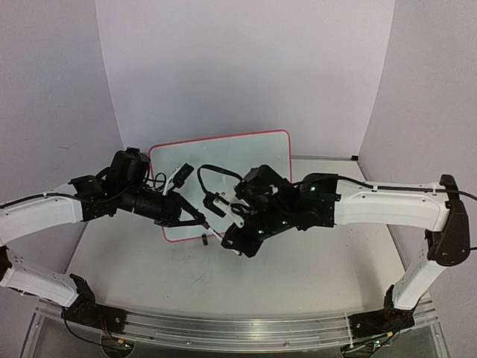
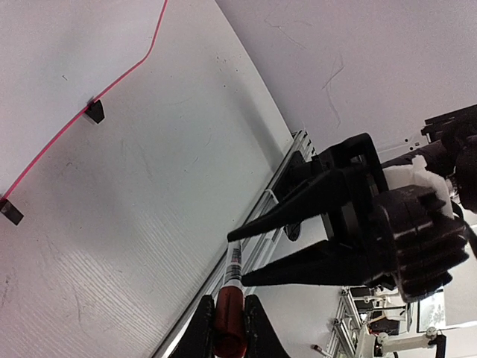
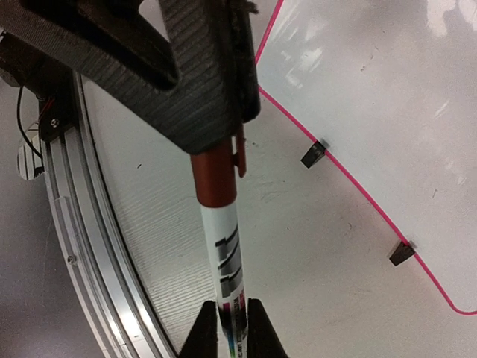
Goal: Write a sentence on the whiteboard
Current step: Pass from the right arm to the left, then open the pen cap from the whiteboard marker.
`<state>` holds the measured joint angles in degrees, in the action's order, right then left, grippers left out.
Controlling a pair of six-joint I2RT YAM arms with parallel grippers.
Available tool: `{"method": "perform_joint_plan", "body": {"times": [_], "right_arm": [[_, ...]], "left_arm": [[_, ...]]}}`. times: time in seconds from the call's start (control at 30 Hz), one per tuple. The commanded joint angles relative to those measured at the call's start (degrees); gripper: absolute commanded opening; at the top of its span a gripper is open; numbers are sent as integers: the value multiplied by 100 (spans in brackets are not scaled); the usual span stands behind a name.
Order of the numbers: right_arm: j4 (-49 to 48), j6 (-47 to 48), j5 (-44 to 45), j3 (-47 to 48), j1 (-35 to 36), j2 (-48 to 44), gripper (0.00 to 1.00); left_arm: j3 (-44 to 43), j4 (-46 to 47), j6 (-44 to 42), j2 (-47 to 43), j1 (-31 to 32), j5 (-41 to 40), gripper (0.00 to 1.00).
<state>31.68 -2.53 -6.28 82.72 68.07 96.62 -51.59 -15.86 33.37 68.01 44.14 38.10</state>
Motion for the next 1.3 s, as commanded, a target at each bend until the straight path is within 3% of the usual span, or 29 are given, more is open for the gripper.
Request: {"method": "perform_joint_plan", "body": {"times": [0.0,0.07,0.17,0.27,0.4,0.63,0.8,1.27], "right_arm": [[-729,-409,322,-325,7,-525,67],[-1175,-780,329,-625,-31,-750,81],[-2117,-1496,440,-1173,-212,-1137,87],[-3774,-2466,-121,-2136,-531,-1605,92],[-6145,-3391,-857,-3133,-823,-1861,95],[-8257,-4158,-1886,-3425,-889,-1590,95],[-8624,-4359,-2185,-3274,-889,-1408,94],[-8635,-4394,-2285,-3008,-890,-1133,85]], "left_arm": [[419,683,404,-307,-8,-391,0],[668,1203,715,-495,-8,-579,0],[1101,2379,1075,-859,-16,-856,0],[1429,3555,1420,-1090,-12,-1056,0],[1725,5050,1761,-1114,-12,-1134,0],[1670,6299,1973,-849,-15,-843,0],[1682,6357,1968,-775,-9,-741,0],[1381,5228,1603,-623,-3,-457,0]]}}
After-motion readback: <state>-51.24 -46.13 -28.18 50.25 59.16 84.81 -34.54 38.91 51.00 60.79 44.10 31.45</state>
